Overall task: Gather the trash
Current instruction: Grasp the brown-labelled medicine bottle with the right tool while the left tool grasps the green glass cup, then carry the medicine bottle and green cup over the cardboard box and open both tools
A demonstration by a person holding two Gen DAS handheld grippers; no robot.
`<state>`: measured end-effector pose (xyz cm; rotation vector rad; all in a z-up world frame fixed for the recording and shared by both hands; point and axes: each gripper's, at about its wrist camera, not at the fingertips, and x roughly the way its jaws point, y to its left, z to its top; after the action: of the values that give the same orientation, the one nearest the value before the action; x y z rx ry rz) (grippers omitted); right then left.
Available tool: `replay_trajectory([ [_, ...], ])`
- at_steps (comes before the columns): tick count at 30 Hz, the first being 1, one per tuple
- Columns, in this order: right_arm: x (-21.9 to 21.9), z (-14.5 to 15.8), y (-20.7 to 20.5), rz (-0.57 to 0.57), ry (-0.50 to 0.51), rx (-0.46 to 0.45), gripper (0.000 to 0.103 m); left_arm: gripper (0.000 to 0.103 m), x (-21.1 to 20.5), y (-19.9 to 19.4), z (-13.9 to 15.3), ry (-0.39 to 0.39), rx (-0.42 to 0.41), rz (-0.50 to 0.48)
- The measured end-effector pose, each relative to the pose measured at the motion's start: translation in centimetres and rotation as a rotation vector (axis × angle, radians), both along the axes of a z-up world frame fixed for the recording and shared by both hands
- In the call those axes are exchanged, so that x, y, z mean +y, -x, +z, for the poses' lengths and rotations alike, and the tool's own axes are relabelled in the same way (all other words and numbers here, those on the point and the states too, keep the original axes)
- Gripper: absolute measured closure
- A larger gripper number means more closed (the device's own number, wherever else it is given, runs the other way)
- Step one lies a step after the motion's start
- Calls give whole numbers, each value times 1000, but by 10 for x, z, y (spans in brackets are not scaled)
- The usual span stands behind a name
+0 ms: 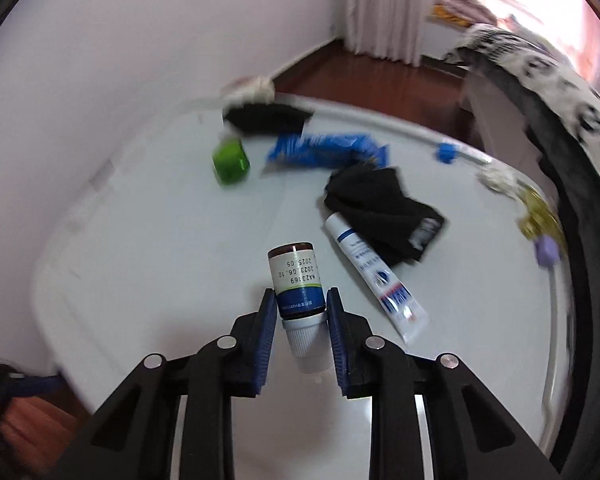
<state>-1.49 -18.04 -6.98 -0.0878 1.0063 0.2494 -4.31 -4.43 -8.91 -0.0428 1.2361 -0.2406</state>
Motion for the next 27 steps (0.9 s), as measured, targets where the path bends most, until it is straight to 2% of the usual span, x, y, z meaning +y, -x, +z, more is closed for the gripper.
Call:
replay_trajectory([
  [1,-9,13,15,-32,-36,-24,78,15,3,-5,3,11,1,18],
  [4,-25,41,59,-92,-34,-97,77,15,15,-36,17,75,-1,89],
  [9,-38,58,111,-158,-63,-168,77,15,-6,-133,23,69,-7,93],
  [11,-42,62,119,-164,-80,-183,77,15,-15,-169,18,81,-8,114],
  [13,-45,63,116,-156,-97,-193,77,15,-23,-205,9,58,-10,160],
  [15,-47,61,113,-153,-106,-189,77,15,-23,-238,0,97,8,222],
  [18,-56,62,110,-161,-131,-186,77,16,-30,-268,-10,92,11,274],
  [20,-63,63,110,-165,-147,-184,77,24,-39,-277,-18,61,27,268],
  [22,-70,64,110,-181,-171,-180,77,43,-43,-282,-30,28,69,281],
  [23,-73,65,109,-184,-188,-179,77,47,-44,-283,-36,22,86,293],
  [24,-74,66,110,-191,-198,-182,77,51,-47,-282,-33,3,63,287],
  [25,-76,68,111,-192,-199,-188,77,67,-50,-281,-33,-11,66,271],
  [27,-75,70,113,-193,-187,-201,78,70,-51,-276,-30,-28,68,258],
])
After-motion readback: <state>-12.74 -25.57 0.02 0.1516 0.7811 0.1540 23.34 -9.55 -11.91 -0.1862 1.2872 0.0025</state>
